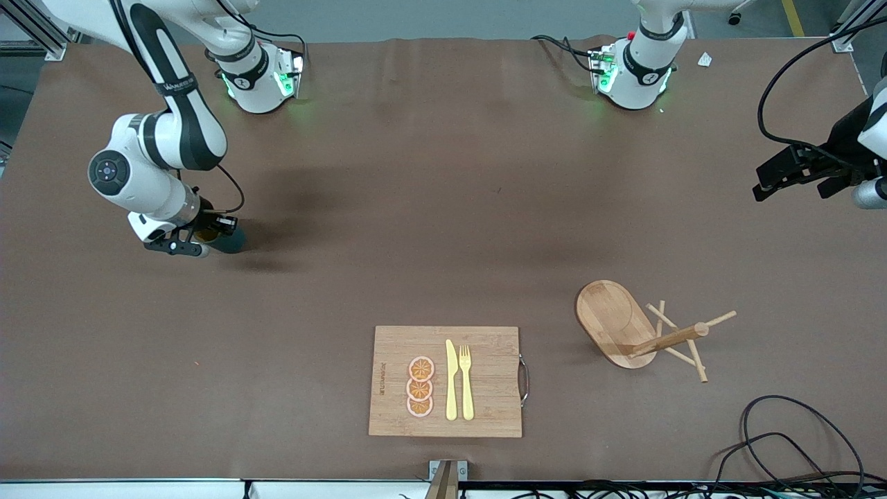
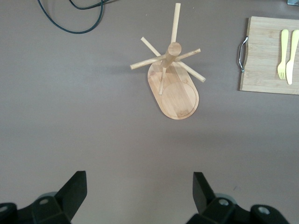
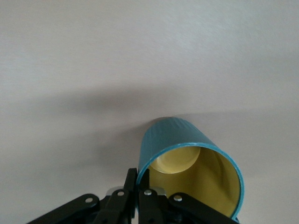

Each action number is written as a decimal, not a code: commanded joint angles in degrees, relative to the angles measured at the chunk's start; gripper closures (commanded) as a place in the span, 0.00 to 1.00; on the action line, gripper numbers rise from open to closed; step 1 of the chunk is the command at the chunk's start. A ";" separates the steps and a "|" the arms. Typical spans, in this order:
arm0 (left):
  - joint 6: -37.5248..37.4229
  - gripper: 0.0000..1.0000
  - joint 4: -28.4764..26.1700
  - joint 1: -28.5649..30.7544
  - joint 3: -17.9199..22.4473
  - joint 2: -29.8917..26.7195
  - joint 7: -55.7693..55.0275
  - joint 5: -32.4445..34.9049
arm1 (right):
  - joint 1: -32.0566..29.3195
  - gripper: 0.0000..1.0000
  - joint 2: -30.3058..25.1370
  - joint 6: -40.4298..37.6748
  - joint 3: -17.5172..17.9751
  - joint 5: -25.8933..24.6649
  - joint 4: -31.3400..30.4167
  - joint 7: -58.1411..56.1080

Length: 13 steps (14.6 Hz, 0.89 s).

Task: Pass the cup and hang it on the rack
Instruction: 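Close the right gripper on the teal mug rim, then carry the teal mug with the right gripper toward the table middle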

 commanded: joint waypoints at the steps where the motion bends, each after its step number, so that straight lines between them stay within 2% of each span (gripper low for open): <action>1: -0.65 0.00 -0.07 0.15 0.07 -0.35 0.43 0.94 | 3.47 1.00 -4.39 -3.80 -0.11 1.52 0.62 1.82; 2: -0.65 0.00 -0.16 0.24 0.16 -0.35 0.52 0.94 | 5.66 1.00 -5.18 -3.99 -0.02 2.22 0.71 6.27; 4: -0.73 0.00 -0.16 0.24 0.16 -0.27 0.52 0.94 | 13.99 1.00 -6.06 -4.07 0.42 2.23 1.85 18.56; 7: -0.65 0.00 -0.16 0.24 0.16 -0.27 0.52 0.94 | 24.90 1.00 -4.49 -7.92 0.60 2.23 10.17 33.70; 10: -0.65 0.00 -0.16 0.24 0.16 -0.27 0.61 0.94 | 35.53 1.00 3.14 -9.52 0.42 1.53 20.28 38.13; 13: -0.73 0.00 -0.16 0.24 0.16 -0.27 0.61 0.94 | 42.75 1.00 11.67 -9.87 0.33 1.35 30.65 38.05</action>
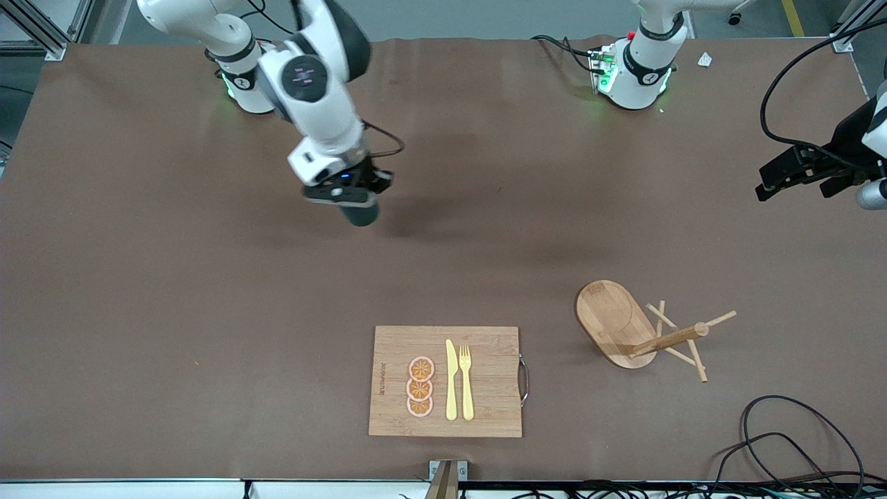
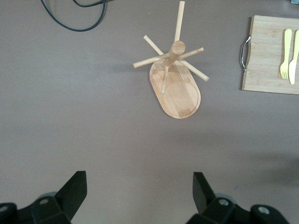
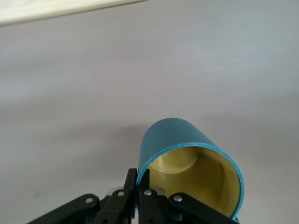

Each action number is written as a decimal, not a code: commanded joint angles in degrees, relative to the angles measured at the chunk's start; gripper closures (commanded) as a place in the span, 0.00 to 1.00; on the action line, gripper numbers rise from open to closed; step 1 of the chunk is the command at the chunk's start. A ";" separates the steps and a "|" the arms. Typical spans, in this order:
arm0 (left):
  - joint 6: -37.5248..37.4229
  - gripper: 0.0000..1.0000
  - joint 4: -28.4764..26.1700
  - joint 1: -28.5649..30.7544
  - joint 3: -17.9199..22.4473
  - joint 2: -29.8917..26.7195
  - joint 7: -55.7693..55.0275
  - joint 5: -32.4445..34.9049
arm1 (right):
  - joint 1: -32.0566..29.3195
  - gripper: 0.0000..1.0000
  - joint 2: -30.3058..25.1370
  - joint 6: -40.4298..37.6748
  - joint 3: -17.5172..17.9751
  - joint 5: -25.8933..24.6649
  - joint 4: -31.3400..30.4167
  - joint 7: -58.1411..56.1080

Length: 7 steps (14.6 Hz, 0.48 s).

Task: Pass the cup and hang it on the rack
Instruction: 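Carry the teal mug with the right gripper toward the table middle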

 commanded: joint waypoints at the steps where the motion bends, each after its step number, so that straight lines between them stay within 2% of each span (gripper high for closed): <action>1: -0.35 0.00 0.02 0.02 -0.10 -0.27 0.61 0.93 | 5.22 1.00 10.47 -2.43 -1.09 -0.69 11.83 0.08; 4: -0.35 0.00 0.02 0.01 -0.10 -0.27 0.61 1.02 | 7.77 1.00 18.03 -7.52 -1.00 -2.72 22.64 -0.18; 7: -0.44 0.00 -0.07 0.10 -0.10 -0.27 0.61 0.93 | 7.96 1.00 21.48 -10.08 -1.00 -4.12 28.11 -0.71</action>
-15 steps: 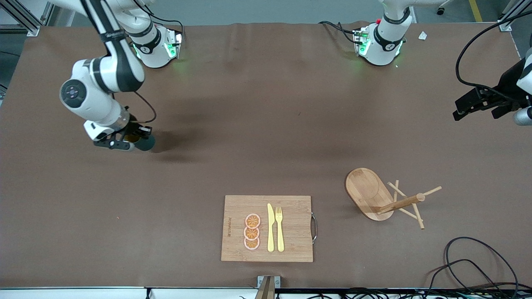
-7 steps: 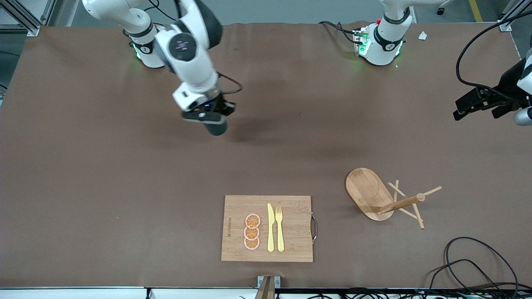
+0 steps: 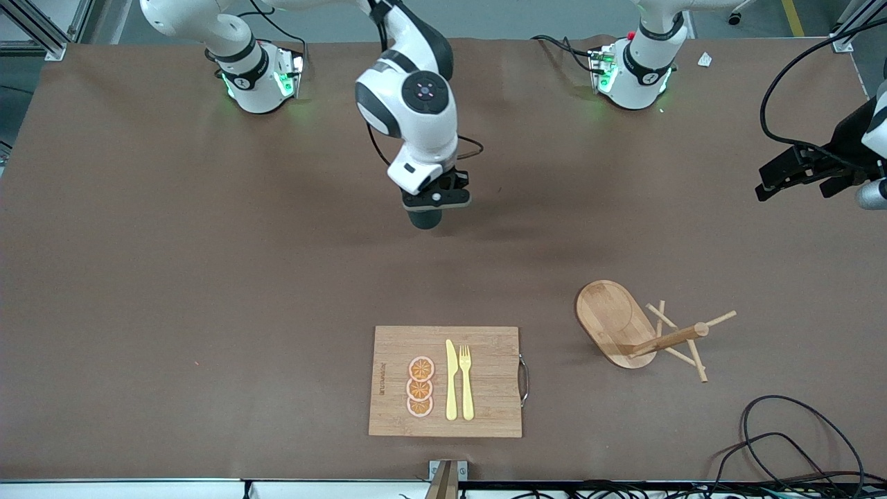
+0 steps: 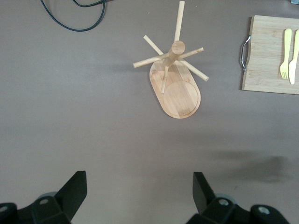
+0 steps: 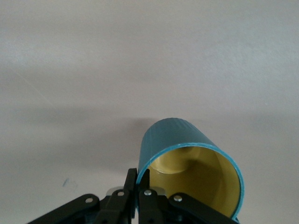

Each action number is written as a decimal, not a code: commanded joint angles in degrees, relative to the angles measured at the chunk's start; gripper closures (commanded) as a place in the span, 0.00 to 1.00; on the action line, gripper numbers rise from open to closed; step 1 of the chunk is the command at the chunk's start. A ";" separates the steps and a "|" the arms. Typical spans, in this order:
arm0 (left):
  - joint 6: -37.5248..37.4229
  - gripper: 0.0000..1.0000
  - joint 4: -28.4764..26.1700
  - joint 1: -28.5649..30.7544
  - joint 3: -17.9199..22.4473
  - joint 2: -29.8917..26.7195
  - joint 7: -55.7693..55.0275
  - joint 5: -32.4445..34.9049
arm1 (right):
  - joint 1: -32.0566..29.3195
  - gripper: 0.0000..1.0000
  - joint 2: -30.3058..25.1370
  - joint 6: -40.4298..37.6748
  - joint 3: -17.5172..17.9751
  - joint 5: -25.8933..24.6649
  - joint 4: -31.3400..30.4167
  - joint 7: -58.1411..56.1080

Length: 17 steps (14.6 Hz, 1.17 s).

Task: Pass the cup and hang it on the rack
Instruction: 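Carry the teal mug with the right gripper toward the table middle, then lower the teal mug onto the table with the right gripper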

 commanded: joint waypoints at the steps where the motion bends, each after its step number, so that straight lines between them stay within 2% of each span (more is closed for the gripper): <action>1: -0.44 0.00 -0.06 0.11 -0.01 -0.27 0.61 0.93 | 1.28 1.00 3.55 -2.65 -0.69 -2.33 5.84 -0.86; 7: -0.44 0.00 0.03 -0.41 -0.62 -0.36 0.69 1.02 | 4.28 1.00 8.12 -1.42 -0.78 -2.69 7.24 2.12; 17: -0.88 0.00 -0.06 -0.15 -0.62 -0.28 0.69 1.37 | 5.51 1.00 10.50 3.77 -0.78 -2.60 7.25 4.41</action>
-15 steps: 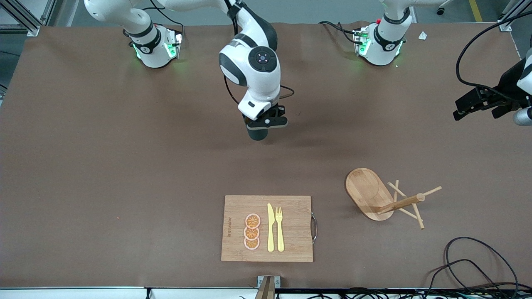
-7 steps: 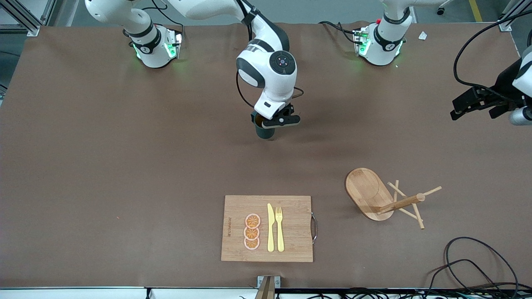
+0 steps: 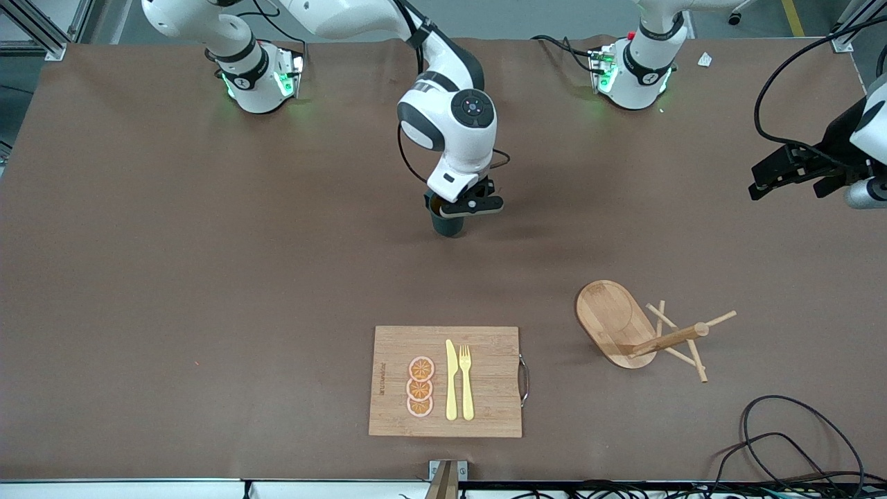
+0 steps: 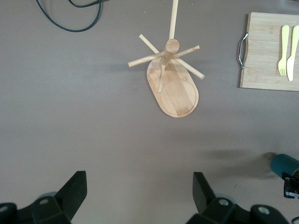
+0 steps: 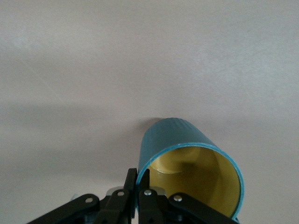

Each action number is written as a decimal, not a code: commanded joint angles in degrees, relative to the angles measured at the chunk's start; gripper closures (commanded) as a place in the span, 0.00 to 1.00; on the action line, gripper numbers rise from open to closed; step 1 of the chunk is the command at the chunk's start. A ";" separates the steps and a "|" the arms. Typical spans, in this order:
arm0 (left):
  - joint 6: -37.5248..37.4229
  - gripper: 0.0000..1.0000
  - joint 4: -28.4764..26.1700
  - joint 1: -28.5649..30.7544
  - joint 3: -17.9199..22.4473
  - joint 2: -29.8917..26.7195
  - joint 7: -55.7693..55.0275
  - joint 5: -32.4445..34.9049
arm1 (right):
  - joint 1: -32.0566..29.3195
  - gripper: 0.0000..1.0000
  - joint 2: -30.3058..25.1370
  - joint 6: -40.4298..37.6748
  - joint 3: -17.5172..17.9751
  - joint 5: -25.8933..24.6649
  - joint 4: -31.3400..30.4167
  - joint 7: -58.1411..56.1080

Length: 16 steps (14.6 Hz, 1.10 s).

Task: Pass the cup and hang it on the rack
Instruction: 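Lower the teal mug onto the table with the right gripper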

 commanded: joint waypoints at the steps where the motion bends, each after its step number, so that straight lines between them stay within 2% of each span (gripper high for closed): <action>1: -0.70 0.00 -0.04 0.39 -0.12 -0.29 0.67 1.12 | 1.22 1.00 1.10 0.58 -0.59 -0.73 1.05 1.36; 16: -1.32 0.00 -0.12 0.74 0.49 0.33 0.50 1.12 | 0.61 1.00 2.42 0.66 -0.59 0.05 1.41 6.19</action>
